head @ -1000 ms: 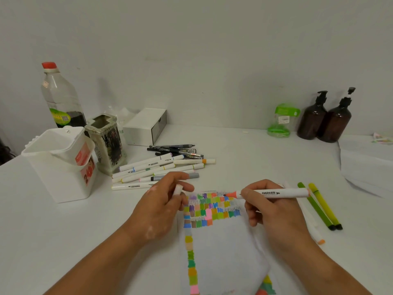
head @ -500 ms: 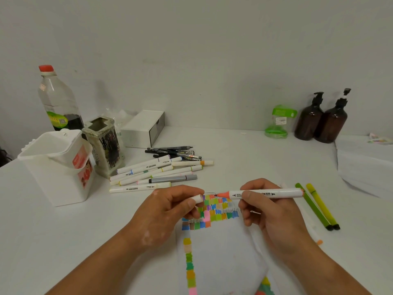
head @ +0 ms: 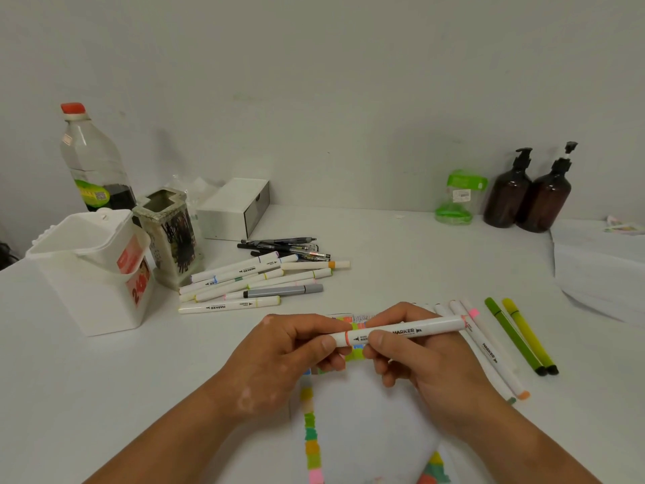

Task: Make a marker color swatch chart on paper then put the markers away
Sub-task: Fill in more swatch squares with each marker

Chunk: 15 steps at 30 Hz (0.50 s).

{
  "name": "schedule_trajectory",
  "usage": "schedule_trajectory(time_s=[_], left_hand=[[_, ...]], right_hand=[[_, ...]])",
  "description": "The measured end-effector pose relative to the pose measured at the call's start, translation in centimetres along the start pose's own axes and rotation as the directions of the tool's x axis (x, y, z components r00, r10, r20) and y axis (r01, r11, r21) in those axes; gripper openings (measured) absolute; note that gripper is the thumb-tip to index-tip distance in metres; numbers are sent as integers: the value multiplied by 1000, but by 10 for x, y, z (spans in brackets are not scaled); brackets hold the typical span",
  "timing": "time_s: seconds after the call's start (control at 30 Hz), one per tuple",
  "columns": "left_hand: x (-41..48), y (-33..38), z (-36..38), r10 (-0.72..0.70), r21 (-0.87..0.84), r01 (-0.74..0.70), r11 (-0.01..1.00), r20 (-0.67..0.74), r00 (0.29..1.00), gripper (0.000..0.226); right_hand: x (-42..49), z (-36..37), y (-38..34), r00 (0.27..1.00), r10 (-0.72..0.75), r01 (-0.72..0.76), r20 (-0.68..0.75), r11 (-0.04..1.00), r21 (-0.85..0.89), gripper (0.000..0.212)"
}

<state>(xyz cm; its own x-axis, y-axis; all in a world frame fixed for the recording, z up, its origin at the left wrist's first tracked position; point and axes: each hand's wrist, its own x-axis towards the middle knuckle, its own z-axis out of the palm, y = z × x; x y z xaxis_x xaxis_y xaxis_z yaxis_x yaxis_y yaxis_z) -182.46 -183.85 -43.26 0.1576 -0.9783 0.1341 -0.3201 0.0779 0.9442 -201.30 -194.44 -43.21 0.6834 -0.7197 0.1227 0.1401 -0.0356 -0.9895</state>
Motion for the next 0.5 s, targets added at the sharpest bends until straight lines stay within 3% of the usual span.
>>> schedule_trajectory(time_s=[0.4,0.5], left_hand=[[-1,4,-1,75,-31,-77,997,-52,996,27],[0,4,-2,71,-7,-71,997,-45,996,27]], right_hand=[[-2,7,-7,999,-35,35,5,999,9,21],[-2,8,-7,999,-52,53,13,997,-60,12]])
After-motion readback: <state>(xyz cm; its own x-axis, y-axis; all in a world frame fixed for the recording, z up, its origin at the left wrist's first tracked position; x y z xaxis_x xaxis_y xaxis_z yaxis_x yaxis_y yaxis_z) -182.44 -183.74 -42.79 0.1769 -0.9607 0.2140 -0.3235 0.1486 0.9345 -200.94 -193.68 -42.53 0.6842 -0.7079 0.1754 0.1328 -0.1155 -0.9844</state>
